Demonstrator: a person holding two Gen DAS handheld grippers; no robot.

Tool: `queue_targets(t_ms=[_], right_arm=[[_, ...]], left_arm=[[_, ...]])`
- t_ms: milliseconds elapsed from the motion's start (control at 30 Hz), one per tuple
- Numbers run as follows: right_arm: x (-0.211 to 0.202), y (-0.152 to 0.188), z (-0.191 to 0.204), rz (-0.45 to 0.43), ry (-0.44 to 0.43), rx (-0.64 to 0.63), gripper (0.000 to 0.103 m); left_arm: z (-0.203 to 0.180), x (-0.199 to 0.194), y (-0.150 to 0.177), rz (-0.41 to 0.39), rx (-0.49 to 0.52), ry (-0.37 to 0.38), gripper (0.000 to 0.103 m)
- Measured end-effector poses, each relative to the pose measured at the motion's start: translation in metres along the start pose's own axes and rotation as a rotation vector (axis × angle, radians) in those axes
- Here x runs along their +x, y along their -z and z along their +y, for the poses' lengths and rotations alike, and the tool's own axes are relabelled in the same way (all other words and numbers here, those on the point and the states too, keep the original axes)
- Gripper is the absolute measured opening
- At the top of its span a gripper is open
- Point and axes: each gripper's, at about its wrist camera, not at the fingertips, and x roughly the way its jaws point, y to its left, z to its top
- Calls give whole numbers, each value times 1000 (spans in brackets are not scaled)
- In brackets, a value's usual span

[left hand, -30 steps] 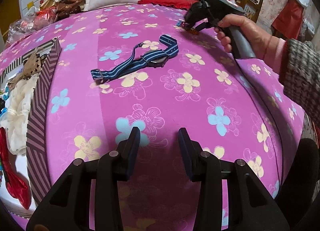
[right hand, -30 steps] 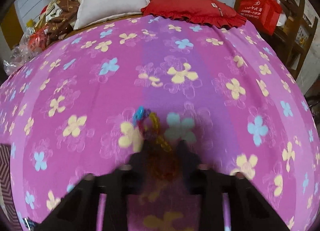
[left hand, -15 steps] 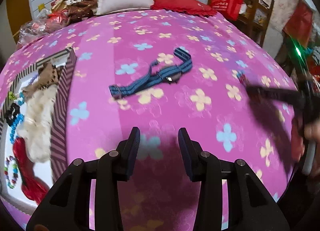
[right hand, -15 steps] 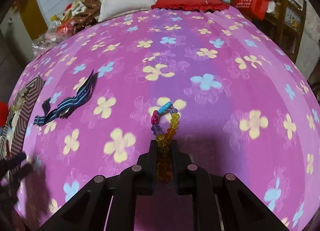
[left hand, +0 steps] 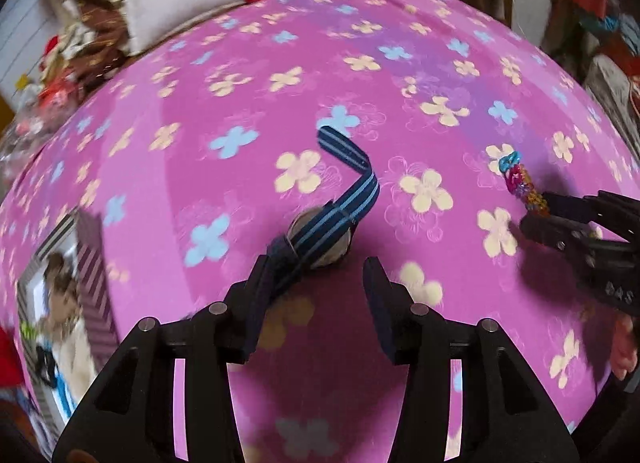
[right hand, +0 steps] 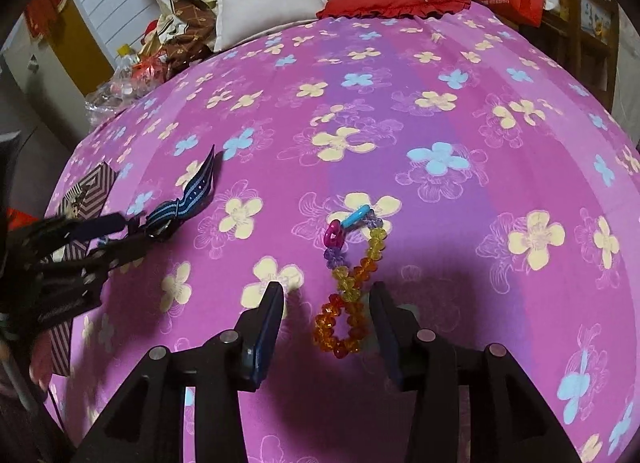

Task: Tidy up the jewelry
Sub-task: 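Grasp the blue striped watch strap with the left tool and lift it while the right tool holds the bracelet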

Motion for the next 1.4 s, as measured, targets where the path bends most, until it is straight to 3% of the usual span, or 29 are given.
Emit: queue_targets(t_ms=[133,300,500,600,667,733,767,800,900,1000,1100,1267,1400], right_arm=[[1,0,3,-3,26,-34,43],[4,1,12,-5,63,-72,43],[5,1,13,-2,80,-91,43],[5,3,16,1,95,-114,43],[5,5,20,1,111,-130,38],[5,7,23,-3,138,-150,31],[5,7,23,-5,141,-153,26],[5,7,23,-7,142,-154,22],[4,6,22,-11,128,-141,14],[2,6,18,-11,84,-109,9],[-6,3,14,-41,37,-80,9],[-27,-4,4,-100,-132,-10,9],[-33,-5,6,-127,-144,-4,9]], left_arm=[[-6,14,-10,12,66,-12,46],[-8,25,-16,13,97,5,56],[3,31,-20,5,62,41,75],[15,37,-22,43,-1,110,76],[15,36,-20,35,3,110,76],[10,34,-17,31,18,123,67],[6,32,-16,30,33,129,48],[3,30,-17,35,41,132,39],[-10,25,-14,33,65,97,39],[-12,17,-8,28,29,116,39],[-8,-5,-1,-8,-22,119,39],[4,-56,17,-97,-115,159,39],[15,-90,37,-143,-194,197,39]])
